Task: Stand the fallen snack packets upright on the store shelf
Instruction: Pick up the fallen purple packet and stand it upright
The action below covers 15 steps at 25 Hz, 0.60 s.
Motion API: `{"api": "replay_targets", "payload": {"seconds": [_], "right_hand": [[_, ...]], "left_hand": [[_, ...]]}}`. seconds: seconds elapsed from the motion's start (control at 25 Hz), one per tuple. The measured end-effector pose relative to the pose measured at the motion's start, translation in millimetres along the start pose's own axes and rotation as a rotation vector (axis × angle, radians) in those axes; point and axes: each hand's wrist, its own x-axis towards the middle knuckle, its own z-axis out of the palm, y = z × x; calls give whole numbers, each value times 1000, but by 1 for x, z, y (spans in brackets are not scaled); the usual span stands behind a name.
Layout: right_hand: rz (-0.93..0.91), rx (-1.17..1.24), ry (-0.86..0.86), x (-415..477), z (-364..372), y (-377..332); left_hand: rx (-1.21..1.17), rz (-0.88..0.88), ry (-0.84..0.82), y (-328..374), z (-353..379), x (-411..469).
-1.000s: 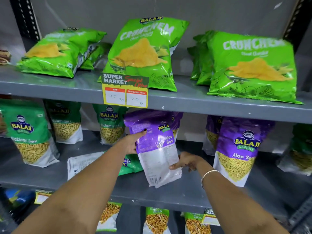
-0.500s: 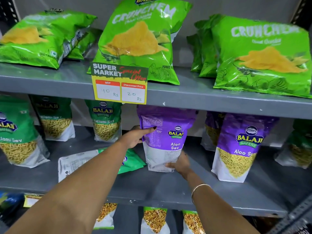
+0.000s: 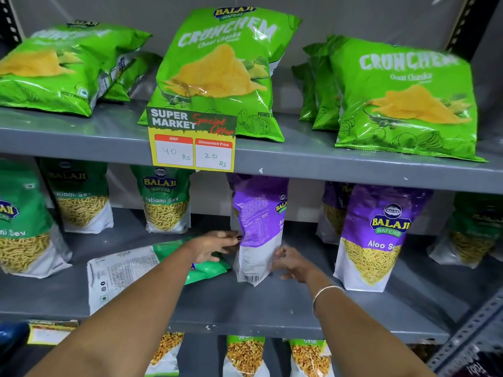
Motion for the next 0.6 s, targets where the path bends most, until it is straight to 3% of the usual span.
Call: {"api": "replay_targets", "payload": {"seconds": [0.2, 0.44, 0.6], "right_hand": [[-203, -12, -331, -23, 4, -14], [-272, 115, -30, -7, 6, 1], [-263, 68, -28, -9, -15, 1]], "left_hand": [[-7, 204, -3, 10, 34, 1], [14, 202, 112, 9, 31, 10], [124, 144, 211, 3, 21, 20]]}}
